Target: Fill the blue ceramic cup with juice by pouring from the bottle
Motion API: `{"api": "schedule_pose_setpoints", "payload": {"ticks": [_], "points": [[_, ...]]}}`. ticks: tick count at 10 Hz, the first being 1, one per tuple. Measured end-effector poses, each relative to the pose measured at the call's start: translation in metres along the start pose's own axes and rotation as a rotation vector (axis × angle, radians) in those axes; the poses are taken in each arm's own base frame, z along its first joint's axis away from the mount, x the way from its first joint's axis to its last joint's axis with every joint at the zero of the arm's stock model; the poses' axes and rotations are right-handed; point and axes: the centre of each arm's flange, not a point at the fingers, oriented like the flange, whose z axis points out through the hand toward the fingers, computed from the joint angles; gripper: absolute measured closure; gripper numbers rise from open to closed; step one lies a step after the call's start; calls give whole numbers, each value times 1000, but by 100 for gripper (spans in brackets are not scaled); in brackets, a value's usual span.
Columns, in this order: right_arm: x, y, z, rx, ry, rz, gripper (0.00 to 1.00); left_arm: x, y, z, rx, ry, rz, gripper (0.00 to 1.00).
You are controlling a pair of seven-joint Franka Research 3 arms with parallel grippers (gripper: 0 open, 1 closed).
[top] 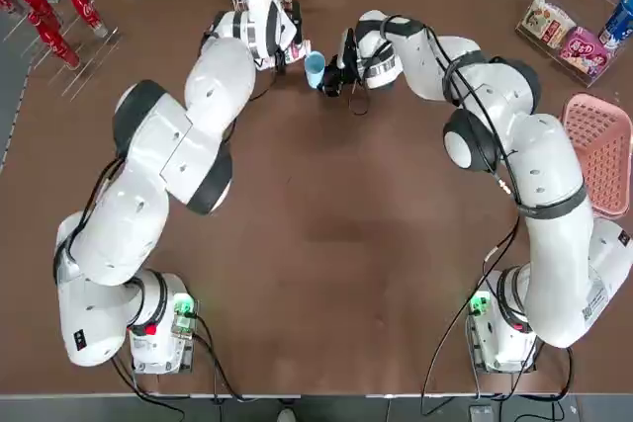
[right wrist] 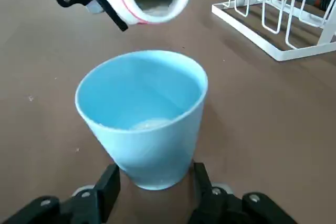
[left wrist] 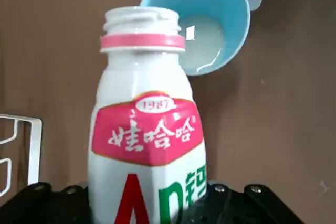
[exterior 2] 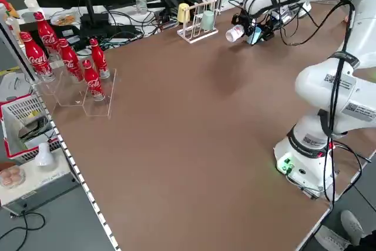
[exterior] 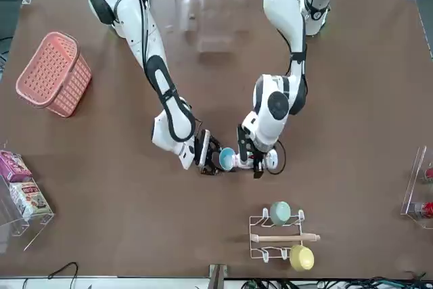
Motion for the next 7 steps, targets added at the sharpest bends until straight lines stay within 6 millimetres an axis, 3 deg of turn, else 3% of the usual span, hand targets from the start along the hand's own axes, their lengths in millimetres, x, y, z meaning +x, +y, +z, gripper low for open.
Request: {"api": "schedule_pose_setpoints", "payload": {"ticks": [7], "points": [[0,0,0,0,0,0,35,8,1,-4,17,-54,48,56]]}}
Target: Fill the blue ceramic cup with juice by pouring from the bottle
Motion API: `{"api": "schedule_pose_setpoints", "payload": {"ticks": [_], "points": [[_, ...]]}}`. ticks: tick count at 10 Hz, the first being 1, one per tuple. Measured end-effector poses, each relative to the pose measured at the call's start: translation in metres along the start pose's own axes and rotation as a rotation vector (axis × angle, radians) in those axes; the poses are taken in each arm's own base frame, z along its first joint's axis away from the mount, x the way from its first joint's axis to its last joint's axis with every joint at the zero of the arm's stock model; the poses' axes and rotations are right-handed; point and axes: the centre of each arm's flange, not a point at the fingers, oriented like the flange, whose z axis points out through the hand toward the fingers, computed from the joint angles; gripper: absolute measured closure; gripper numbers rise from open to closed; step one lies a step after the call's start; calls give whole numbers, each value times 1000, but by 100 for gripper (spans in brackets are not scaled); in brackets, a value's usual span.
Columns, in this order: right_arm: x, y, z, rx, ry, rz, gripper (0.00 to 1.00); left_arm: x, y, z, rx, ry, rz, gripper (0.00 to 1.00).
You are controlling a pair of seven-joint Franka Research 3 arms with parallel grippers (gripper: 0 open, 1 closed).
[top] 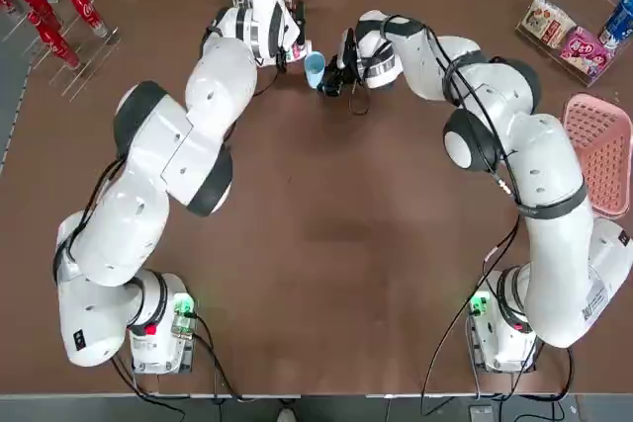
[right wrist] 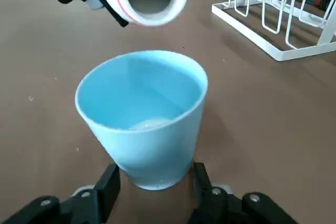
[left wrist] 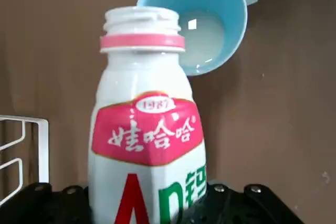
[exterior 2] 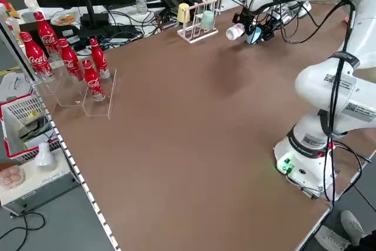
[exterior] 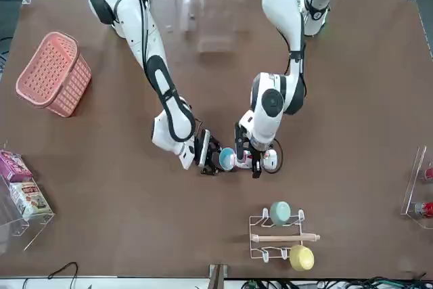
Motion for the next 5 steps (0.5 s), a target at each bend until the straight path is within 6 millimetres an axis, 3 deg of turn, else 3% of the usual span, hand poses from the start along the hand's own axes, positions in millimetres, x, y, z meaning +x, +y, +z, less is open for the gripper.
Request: {"api": "schedule_pose_setpoints", "payload": {"ticks": [5], "points": [[0,0,0,0,0,0,35,7,-2,-6,29,-73,14,56]]}}
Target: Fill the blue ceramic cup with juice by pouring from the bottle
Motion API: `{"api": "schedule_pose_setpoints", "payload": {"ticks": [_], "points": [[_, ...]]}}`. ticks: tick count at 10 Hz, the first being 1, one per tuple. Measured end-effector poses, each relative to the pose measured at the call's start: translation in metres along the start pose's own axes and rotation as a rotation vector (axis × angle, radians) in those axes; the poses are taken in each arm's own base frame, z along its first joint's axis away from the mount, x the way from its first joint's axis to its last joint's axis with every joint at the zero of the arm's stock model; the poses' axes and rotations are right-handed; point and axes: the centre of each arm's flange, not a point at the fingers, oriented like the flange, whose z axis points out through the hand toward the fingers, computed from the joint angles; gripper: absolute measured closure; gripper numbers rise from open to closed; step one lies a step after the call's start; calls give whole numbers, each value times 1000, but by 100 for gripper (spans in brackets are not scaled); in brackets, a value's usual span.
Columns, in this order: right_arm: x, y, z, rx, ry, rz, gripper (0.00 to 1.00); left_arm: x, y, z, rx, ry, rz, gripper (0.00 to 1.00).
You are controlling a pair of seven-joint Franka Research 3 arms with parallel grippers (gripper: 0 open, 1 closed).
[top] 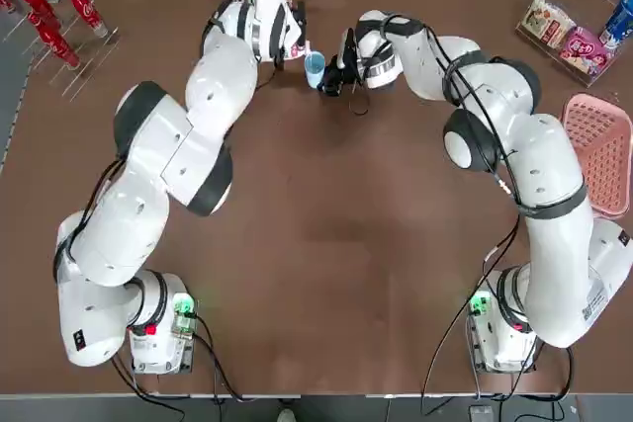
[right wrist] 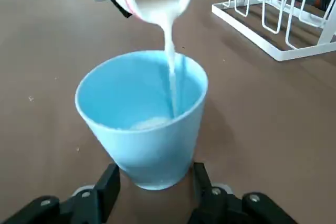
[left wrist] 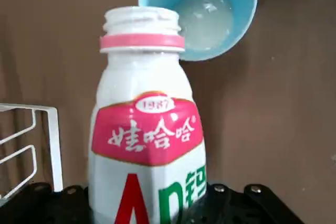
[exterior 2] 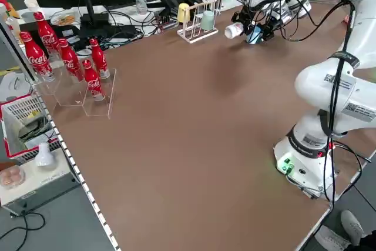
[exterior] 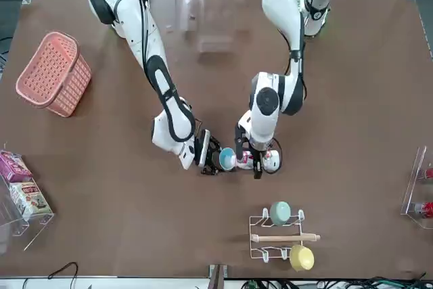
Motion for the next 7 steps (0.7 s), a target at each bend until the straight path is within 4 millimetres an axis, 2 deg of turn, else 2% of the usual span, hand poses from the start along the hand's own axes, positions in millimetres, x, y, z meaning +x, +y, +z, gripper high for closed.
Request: {"api": "schedule_pose_setpoints", "payload": {"ticks": [7], "points": [[0,0,0,0,0,0,35,4,1,-1,-11,37,-51,56]]}}
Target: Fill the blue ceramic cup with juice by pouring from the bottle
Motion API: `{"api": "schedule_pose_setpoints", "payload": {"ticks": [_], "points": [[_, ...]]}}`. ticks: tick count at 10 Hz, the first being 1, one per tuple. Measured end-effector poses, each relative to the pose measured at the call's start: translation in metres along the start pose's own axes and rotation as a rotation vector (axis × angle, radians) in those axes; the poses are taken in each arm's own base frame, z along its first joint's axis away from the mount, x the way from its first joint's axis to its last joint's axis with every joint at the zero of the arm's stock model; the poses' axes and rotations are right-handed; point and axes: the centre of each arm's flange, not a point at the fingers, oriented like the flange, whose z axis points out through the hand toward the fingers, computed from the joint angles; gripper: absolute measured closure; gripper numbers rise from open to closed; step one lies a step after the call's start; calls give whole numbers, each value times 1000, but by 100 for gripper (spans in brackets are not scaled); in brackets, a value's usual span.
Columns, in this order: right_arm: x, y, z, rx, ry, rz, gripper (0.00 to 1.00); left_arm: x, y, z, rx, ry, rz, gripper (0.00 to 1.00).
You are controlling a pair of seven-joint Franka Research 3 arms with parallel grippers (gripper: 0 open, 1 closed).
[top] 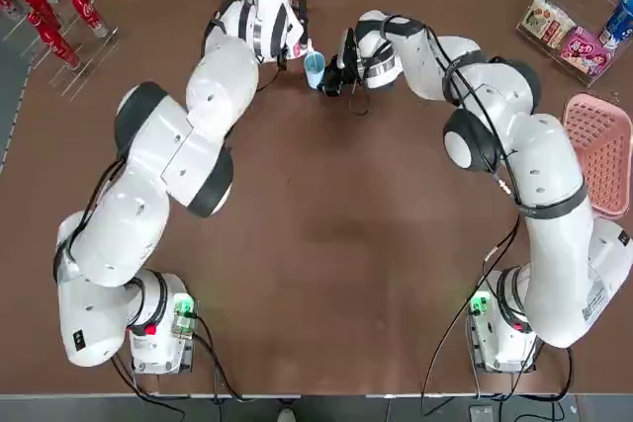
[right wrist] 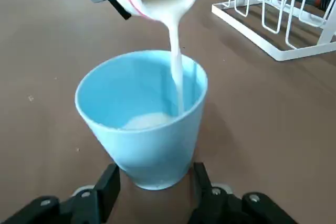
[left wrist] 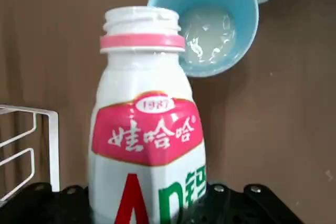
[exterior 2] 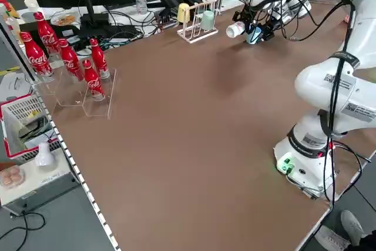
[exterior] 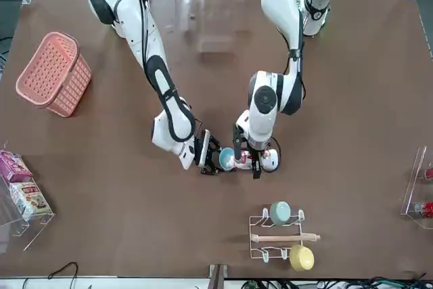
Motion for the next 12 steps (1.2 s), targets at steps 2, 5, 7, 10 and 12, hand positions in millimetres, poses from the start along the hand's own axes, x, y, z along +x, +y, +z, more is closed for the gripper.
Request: {"api": "schedule_pose_setpoints", "payload": {"ticks": [2,5,7,10,12], "points": [[0,0,0,0,0,0,35,0,1,2,-17,49,-54,55],[0,0,0,0,0,0,35,1,3,6,-44,141,-90,55],[0,0,0,0,0,0,35,0,4,11,-57,193,-113,55],[0,0,0,0,0,0,35,-16,-8,15,-47,261,-88,55],[0,0,0,-1,0,1,35,-50,-32,12,-18,312,-77,55]]}}
